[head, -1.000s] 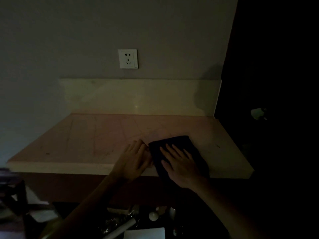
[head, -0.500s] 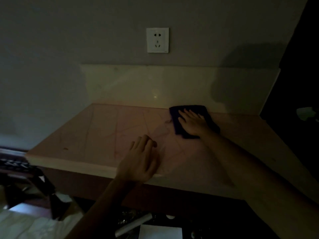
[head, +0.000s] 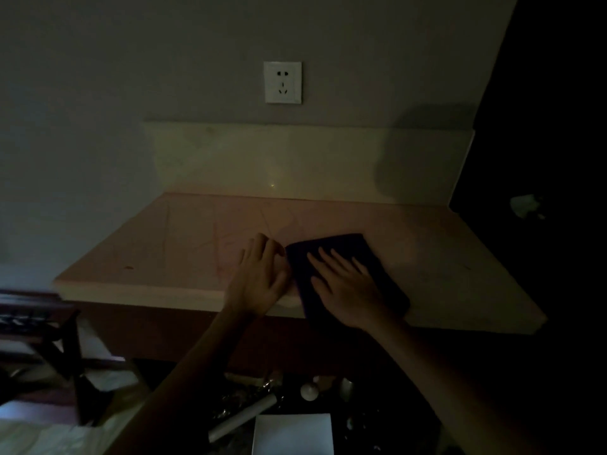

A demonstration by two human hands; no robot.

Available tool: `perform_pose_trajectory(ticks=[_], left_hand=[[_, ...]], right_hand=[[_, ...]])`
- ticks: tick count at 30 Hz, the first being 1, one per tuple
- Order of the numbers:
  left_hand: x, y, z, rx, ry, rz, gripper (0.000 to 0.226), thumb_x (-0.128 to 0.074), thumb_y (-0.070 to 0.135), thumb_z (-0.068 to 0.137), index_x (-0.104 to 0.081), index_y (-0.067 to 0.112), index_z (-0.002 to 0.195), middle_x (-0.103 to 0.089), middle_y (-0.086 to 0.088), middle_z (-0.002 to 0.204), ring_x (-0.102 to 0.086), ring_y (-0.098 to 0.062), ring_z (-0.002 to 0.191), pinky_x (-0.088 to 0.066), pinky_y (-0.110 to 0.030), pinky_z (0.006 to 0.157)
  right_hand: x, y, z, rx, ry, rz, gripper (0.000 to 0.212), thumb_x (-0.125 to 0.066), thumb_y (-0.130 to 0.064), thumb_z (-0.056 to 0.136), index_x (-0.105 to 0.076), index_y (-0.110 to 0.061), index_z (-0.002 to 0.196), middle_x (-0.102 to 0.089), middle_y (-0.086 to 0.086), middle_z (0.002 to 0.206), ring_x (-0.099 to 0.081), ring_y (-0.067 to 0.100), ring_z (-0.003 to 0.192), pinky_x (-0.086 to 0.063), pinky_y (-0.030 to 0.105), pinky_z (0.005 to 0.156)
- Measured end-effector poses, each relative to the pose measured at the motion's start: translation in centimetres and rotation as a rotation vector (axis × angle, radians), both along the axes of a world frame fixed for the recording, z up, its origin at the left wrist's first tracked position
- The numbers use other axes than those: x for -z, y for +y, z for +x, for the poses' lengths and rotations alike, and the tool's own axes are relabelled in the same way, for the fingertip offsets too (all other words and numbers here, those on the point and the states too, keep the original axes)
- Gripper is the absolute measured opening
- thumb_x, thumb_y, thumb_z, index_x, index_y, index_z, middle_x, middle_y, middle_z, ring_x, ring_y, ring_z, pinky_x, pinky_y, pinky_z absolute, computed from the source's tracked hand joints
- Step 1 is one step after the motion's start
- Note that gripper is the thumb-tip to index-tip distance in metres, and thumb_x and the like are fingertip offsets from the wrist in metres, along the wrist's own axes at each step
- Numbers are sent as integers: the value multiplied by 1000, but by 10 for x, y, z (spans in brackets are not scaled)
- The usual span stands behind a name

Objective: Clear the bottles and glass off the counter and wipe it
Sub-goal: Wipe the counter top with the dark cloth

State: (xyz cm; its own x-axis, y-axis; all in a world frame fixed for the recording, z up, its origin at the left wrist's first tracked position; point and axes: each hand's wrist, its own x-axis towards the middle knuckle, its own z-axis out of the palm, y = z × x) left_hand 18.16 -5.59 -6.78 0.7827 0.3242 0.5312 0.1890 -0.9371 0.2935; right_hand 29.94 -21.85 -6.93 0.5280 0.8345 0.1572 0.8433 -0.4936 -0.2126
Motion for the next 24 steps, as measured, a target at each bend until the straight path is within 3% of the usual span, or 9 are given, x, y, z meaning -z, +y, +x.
perform_pose_trajectory(ticks=[3, 9, 18, 24], left_hand=[[-1, 2, -5, 0, 20, -5, 41, -33, 47, 89, -49, 16, 112, -43, 0, 112, -47, -20, 96, -42, -41, 83], [4, 38, -23, -51, 125, 271, 37, -44, 45, 88, -56, 14, 105, -49, -3, 107, -49, -23, 88, -36, -35, 74], [9, 44, -21, -88, 136, 311, 41, -48, 40, 77, -60, 10, 102, -55, -12, 106, -50, -28, 86, -37, -38, 73], [6, 41, -22, -104, 175, 287, 40, -41, 39, 81, -56, 11, 105, -53, -12, 108, -48, -28, 88, -39, -38, 75]], right_hand=[[1, -14, -20, 10, -35, 4, 57, -7, -53, 96, -11, -41, 151, -9, -14, 161, -7, 8, 149, -5, 38, 120], [-7, 41, 25, 20, 57, -99, 53, -11, -50, 99, -7, -41, 151, -3, -14, 162, -2, 8, 149, -3, 39, 120], [-12, 193, 129, 90, 69, -131, 56, -12, -48, 98, -10, -36, 152, -6, -7, 163, -6, 15, 150, -5, 43, 119], [-12, 181, 109, 86, 56, -125, 56, -13, -47, 98, -8, -34, 153, -6, -6, 163, -5, 16, 150, -4, 43, 120]])
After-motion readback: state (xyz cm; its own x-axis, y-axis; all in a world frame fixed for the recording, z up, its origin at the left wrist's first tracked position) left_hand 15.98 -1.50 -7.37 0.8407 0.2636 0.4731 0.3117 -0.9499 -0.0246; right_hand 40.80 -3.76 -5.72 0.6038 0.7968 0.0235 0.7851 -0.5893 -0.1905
